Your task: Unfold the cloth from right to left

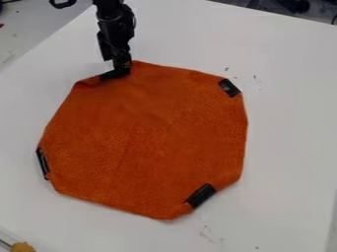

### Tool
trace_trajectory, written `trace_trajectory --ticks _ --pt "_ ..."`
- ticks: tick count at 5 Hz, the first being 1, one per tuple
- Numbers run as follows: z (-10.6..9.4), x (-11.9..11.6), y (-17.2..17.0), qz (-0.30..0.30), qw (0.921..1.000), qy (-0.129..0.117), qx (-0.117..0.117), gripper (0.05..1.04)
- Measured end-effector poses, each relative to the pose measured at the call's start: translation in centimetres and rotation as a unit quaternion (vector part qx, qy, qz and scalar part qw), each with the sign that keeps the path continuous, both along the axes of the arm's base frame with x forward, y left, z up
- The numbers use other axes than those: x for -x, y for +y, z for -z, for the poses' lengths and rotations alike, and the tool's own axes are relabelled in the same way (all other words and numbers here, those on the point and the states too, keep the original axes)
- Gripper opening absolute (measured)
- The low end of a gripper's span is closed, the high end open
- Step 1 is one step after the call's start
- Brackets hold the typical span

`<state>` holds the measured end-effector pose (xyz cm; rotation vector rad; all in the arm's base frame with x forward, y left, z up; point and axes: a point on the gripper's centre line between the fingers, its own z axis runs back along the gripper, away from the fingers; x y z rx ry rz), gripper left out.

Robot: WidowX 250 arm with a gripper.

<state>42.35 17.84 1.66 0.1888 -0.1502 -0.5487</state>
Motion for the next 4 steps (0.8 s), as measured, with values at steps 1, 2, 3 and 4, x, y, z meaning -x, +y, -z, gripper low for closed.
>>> trace_trajectory --ticks 1,2,3,4 --pt "-0.4 -1.2 2.6 0.006 0.9997 -0.012 -0.022 1.004" --pt "-2.4 -2.2 4.4 0.007 0.9983 -0.035 -0.045 1.000" --pt "-3.8 -2.5 4.5 -0.011 0.9996 -0.010 -0.024 1.000" --pt "-6.2 -2.2 3.1 -0.055 0.9980 0.026 0.017 1.000"
